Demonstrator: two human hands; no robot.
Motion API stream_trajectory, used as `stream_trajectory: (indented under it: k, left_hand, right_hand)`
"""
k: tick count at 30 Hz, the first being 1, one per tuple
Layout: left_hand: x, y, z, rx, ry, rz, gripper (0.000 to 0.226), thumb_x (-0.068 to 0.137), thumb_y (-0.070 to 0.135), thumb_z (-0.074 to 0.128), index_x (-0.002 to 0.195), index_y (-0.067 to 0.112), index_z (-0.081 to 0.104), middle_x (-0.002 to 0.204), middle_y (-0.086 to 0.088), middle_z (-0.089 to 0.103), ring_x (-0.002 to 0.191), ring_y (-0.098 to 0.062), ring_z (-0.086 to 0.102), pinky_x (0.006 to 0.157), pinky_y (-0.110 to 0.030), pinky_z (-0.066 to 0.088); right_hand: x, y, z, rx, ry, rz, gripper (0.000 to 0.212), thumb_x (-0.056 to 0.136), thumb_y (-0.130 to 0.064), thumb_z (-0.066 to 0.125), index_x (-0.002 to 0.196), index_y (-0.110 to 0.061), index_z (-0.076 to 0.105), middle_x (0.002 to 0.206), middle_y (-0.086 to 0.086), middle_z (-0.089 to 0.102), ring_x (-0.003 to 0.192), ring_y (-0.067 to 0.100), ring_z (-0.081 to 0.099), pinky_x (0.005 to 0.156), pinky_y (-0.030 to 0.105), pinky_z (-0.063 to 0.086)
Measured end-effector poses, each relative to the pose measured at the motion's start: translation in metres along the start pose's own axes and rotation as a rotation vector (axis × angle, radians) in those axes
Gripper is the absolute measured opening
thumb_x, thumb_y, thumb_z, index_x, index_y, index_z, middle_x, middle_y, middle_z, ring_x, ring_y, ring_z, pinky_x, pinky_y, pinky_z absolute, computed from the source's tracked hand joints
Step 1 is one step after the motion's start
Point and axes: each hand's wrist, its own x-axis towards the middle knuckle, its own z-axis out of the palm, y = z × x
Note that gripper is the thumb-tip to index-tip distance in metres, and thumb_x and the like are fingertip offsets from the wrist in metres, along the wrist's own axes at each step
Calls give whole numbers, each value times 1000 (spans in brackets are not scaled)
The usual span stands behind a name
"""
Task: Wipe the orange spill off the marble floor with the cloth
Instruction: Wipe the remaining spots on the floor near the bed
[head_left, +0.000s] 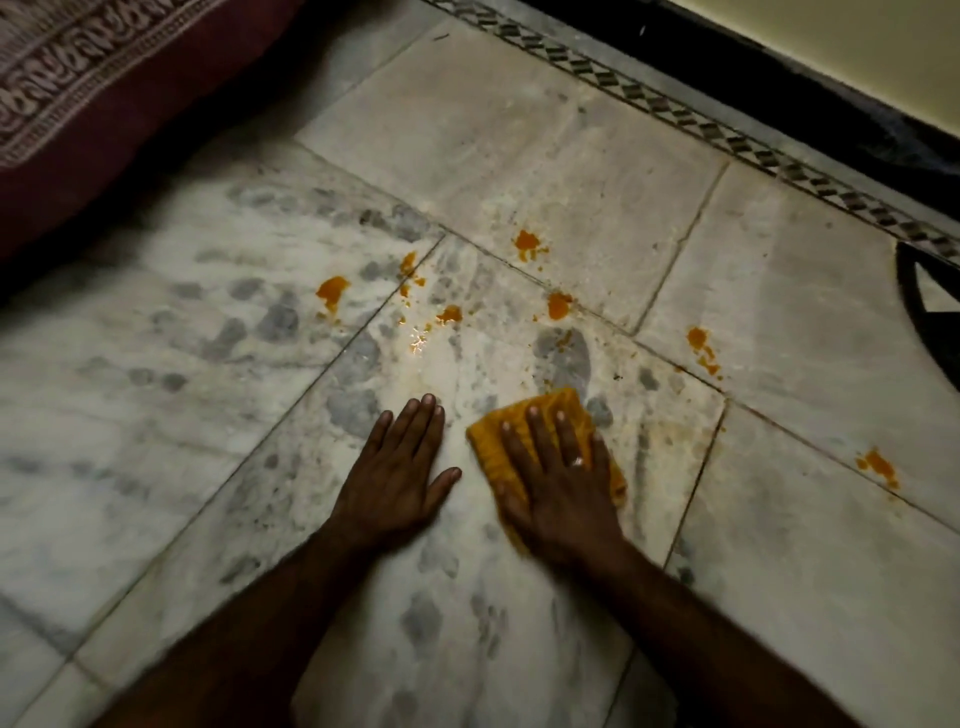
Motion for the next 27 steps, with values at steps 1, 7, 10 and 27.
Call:
stream_trajectory:
  k: [1, 7, 10, 27]
  left_hand:
    - [1, 0, 0, 1, 0, 2, 74, 101, 56, 27, 155, 6, 32, 163, -12, 28, 151, -25, 26, 121, -46, 18]
    - [1, -1, 0, -17, 2, -8, 75, 100, 57, 30, 156, 8, 27, 165, -10, 24, 153, -23, 20, 123, -43, 13]
    - [2, -1, 1, -26, 16, -17, 76, 100, 57, 31, 157, 8, 26, 165, -10, 23, 153, -23, 19, 124, -43, 14]
    - [16, -53, -11, -56, 39, -138, 76, 101, 59, 22, 158, 8, 23, 166, -11, 19, 154, -24, 17, 124, -41, 8]
  right_hand:
    - [13, 13, -4, -18, -13, 34, 72, 95, -64, 28, 159, -37, 8, 169, 1, 5, 155, 30, 6, 118, 63, 14]
    - [-22, 54, 1, 62, -33, 419, 73, 93, -65, 12, 159, -34, 8, 169, 3, 6, 154, 32, 8, 117, 62, 16]
    - [-63, 17, 13, 35, 21, 397, 70, 95, -55, 28, 158, -24, 25, 166, 10, 19, 150, 39, 21, 112, 66, 26]
    - [3, 16, 0, 40, -27, 342, 70, 96, -62, 15, 159, -36, 5, 169, 3, 10, 154, 32, 10, 117, 63, 17]
